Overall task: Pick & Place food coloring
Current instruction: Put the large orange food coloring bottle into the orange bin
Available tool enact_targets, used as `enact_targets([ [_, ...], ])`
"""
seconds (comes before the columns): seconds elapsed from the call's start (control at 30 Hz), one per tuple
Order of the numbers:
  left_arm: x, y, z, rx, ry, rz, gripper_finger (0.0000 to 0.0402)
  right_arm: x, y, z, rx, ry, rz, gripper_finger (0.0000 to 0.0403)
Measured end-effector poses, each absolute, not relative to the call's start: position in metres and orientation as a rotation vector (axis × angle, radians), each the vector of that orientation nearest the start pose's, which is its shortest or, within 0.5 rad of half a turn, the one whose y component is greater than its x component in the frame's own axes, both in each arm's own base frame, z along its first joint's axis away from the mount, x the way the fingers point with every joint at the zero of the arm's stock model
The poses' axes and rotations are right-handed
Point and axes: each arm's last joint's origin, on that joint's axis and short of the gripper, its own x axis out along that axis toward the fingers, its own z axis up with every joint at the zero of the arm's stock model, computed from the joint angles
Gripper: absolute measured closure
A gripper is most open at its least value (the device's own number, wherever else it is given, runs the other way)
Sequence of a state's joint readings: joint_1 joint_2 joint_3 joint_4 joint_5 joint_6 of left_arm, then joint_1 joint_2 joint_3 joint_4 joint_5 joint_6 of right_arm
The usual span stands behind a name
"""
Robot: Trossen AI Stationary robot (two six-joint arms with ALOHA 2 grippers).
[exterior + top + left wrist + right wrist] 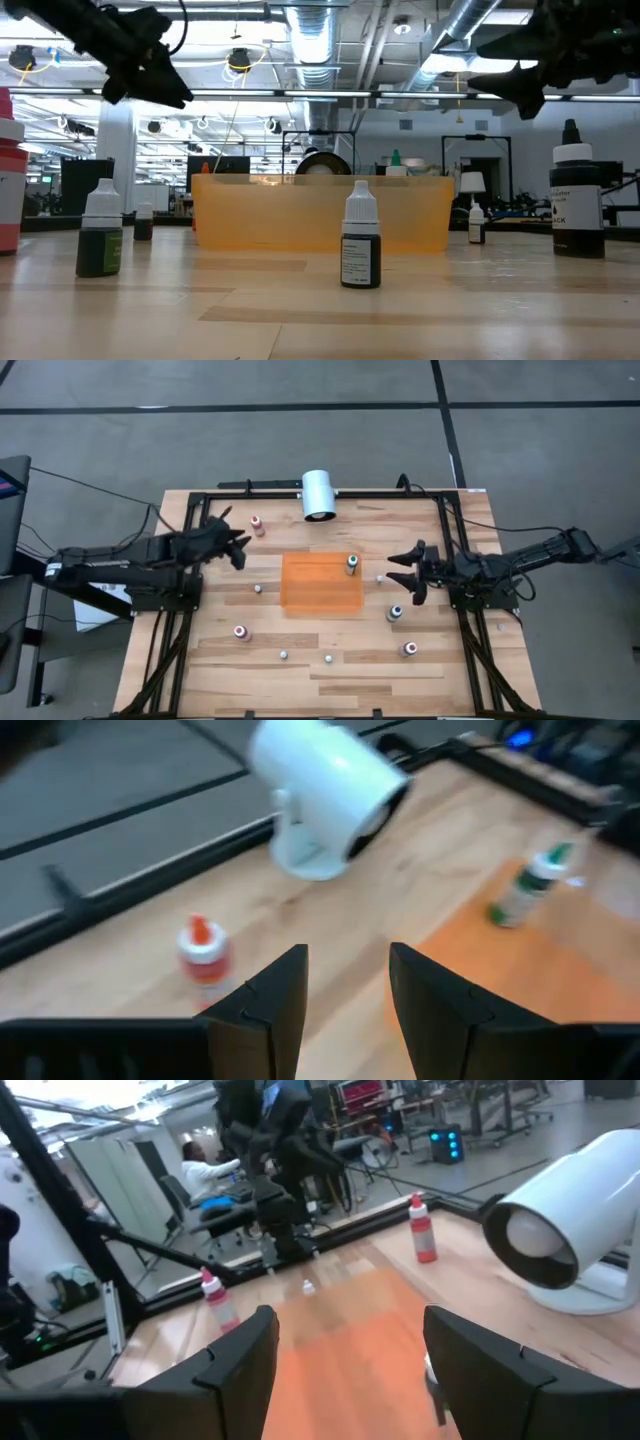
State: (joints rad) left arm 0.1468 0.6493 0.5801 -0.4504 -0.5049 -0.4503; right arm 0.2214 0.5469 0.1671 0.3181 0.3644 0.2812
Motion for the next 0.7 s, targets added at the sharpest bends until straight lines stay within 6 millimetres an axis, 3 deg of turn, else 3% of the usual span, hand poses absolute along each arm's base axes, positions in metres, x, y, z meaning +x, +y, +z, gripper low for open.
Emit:
enact_targets([
  [0.27, 0.136, 0.056, 0.279, -0.38, 0.461, 0.825, 0.0268, 0.131, 0.017, 0.191, 0.224, -0.004, -0.158, 0.0163],
  [0.7, 0.133, 0.07, 0.277, -0.416, 0.498, 0.817, 0.0268, 0.103, 0.008, 0.202, 0.167, -0.15, -0.175, 0.0163],
])
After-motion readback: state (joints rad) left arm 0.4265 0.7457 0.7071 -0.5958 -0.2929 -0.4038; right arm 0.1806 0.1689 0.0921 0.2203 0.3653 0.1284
